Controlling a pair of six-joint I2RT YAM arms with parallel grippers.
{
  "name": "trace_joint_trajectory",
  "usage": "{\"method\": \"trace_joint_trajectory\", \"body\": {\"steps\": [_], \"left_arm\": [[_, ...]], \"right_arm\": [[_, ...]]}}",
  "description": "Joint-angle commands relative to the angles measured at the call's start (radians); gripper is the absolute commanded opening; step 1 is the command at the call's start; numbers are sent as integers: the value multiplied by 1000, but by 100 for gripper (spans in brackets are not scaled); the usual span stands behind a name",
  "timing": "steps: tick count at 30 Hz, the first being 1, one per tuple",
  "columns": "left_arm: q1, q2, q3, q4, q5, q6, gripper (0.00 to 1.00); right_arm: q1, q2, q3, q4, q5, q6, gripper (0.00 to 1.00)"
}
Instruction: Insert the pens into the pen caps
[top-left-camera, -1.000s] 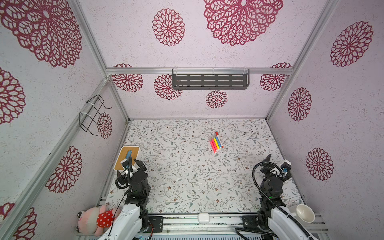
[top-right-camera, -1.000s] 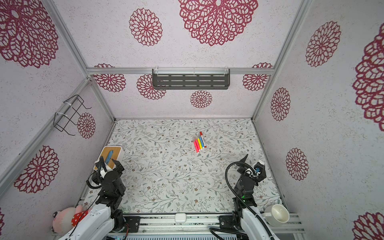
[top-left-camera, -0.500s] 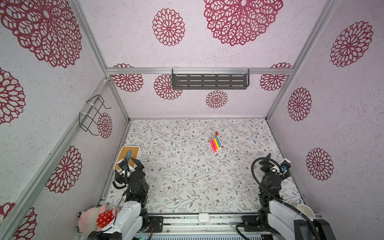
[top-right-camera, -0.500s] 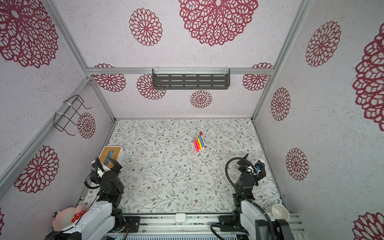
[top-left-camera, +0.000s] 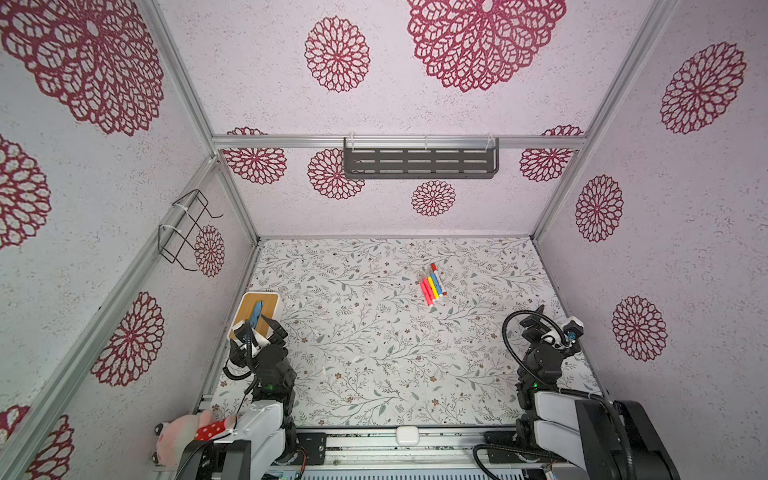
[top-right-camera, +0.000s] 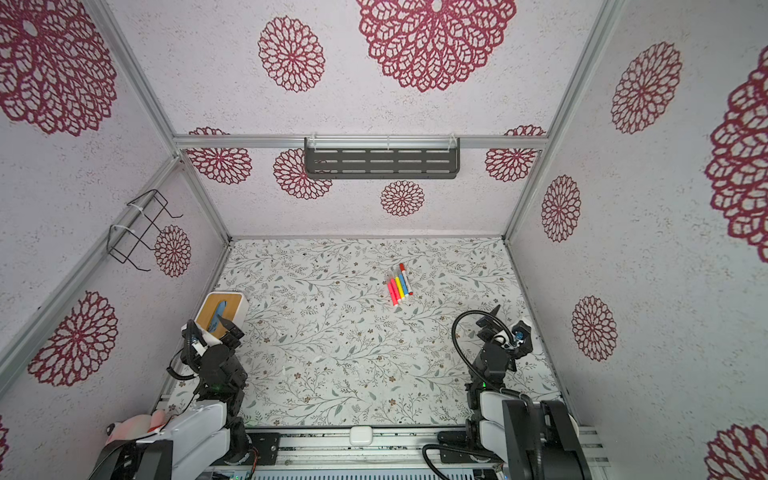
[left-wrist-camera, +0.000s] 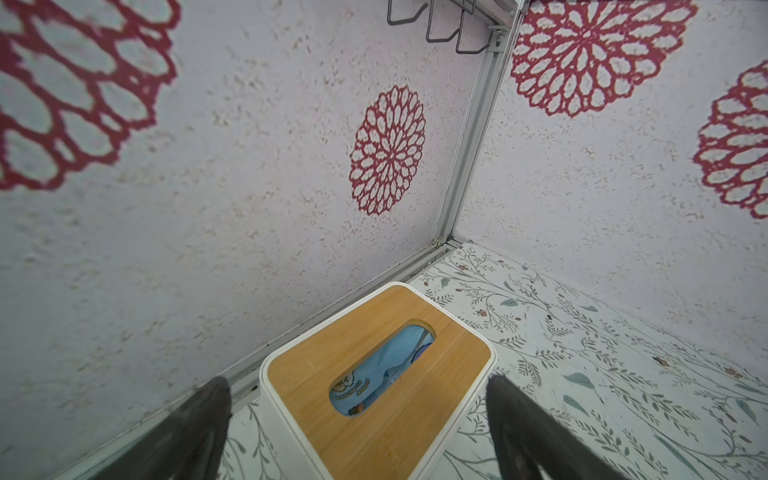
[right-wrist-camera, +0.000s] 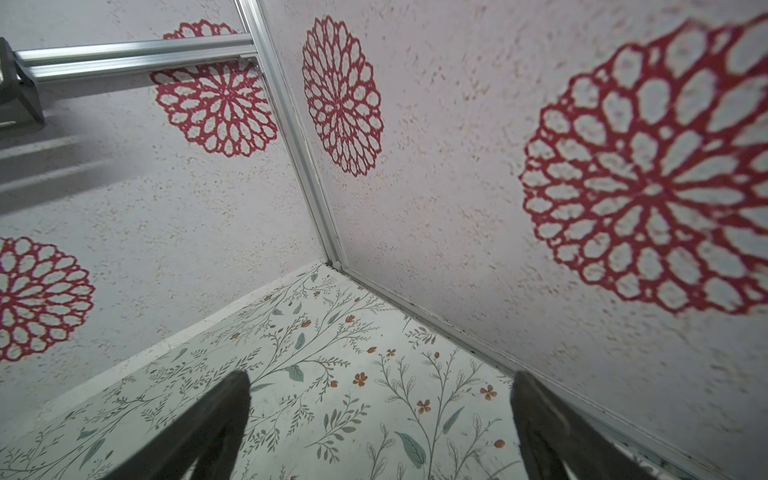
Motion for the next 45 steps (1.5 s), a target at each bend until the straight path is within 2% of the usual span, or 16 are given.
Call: {"method": "trace_joint_trajectory", "body": {"steps": [1, 4, 6, 10, 16, 21, 24, 25, 26, 27, 29, 34, 39, 42, 43, 45], "left_arm": [[10, 70, 13, 128, 33, 9, 98], [9, 159, 35, 204, 53, 22, 98], [9, 226, 43, 273, 57, 28, 98], [9, 374, 35, 460, 72, 43, 98], [-4, 500, 116, 472, 119, 87, 98], [-165, 590, 198, 472, 105, 322, 98], [-202, 598, 205, 471, 94, 372, 98], [-208, 597, 204, 472, 106, 381, 98], [-213, 600, 204, 472, 119, 393, 98], [-219, 600, 204, 472, 123, 401, 98], [-225, 600, 200, 472, 141, 413, 97], [-219, 603, 206, 472, 149, 427, 97], [-172, 599, 208, 472, 202, 389, 97], [-60, 594, 166, 462, 341, 240, 98], [-16, 612, 183, 471, 369, 226, 98], [-13, 597, 246, 351, 363, 230, 97]], "right_arm": [[-8, 99, -126, 215, -31, 8, 99], [-14, 258, -78, 294, 33, 25, 99], [-24, 226, -59, 237, -40, 3, 99], [-27, 246, -72, 278, -49, 3, 99], [-25, 262, -59, 292, -122, -43, 99], [-5, 289, -27, 291, -243, -133, 99], [42, 358, 13, 289, -303, -218, 99], [78, 391, 51, 283, -271, -267, 99], [131, 369, 79, 196, -232, -309, 99], [151, 366, 98, 156, -254, -341, 99], [148, 386, 76, 231, -243, -343, 99], [153, 386, 86, 215, -237, -345, 99], [134, 361, 134, 93, -226, -313, 99], [84, 335, 214, -103, -262, -250, 99], [65, 329, 232, -150, -278, -229, 99], [44, 327, 244, -174, -292, -210, 99]]}}
